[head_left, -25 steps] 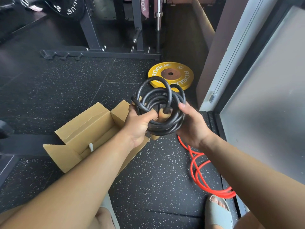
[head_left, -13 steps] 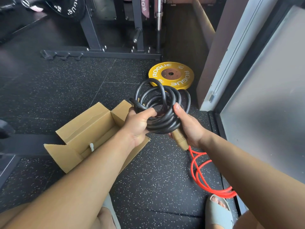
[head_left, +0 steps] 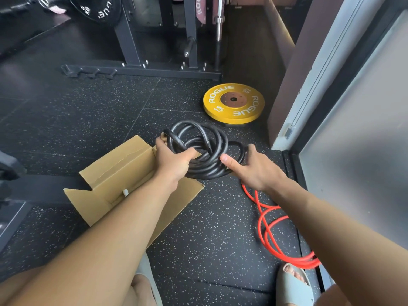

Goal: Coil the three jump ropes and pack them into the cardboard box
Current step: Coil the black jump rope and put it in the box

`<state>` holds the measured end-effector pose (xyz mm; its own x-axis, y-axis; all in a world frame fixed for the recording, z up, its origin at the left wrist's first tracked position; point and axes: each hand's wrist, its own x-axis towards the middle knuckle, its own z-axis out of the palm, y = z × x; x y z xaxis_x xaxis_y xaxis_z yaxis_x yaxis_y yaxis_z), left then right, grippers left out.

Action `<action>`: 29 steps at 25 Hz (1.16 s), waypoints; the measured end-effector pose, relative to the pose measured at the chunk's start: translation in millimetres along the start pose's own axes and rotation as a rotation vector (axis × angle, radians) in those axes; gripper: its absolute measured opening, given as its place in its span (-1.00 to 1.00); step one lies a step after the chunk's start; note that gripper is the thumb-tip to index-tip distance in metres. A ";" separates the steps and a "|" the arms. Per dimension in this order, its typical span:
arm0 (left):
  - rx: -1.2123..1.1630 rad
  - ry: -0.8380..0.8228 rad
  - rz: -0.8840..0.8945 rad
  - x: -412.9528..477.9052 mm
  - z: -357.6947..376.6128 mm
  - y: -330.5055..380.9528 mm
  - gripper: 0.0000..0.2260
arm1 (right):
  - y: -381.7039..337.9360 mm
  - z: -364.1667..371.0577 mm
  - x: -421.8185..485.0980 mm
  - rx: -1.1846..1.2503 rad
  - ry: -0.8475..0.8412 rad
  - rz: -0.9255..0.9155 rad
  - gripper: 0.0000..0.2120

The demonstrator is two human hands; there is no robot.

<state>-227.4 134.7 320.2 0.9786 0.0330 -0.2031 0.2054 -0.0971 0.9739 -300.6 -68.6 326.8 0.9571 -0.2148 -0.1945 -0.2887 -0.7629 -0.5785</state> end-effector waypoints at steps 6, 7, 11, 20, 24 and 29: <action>0.170 -0.006 -0.193 32.3 -58.3 -23.1 -0.31 | -40.5 62.7 10.3 0.181 -0.173 -0.062 0.22; 0.174 0.015 -0.218 38.4 -71.4 -27.8 -0.30 | -49.3 74.4 19.6 0.189 -0.181 -0.069 0.20; 0.226 0.127 -0.290 64.3 -125.2 -54.0 -0.22 | -81.2 126.0 53.4 0.254 -0.285 -0.156 0.12; 0.316 0.334 -0.327 135.1 -193.6 -157.9 -0.19 | -117.0 246.4 149.8 0.226 -0.502 -0.133 0.07; 0.293 0.362 -0.430 156.6 -200.0 -214.2 -0.15 | -117.6 293.8 193.7 -0.037 -0.604 -0.182 -0.22; 0.184 0.359 -0.433 172.3 -194.8 -262.7 0.03 | -111.7 330.7 237.8 -0.329 -0.580 -0.355 -0.38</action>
<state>-115.2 359.7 49.2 0.7462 0.4394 -0.5001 0.6156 -0.1694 0.7696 -48.8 167.2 83.2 0.7986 0.3642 -0.4791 0.1441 -0.8886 -0.4355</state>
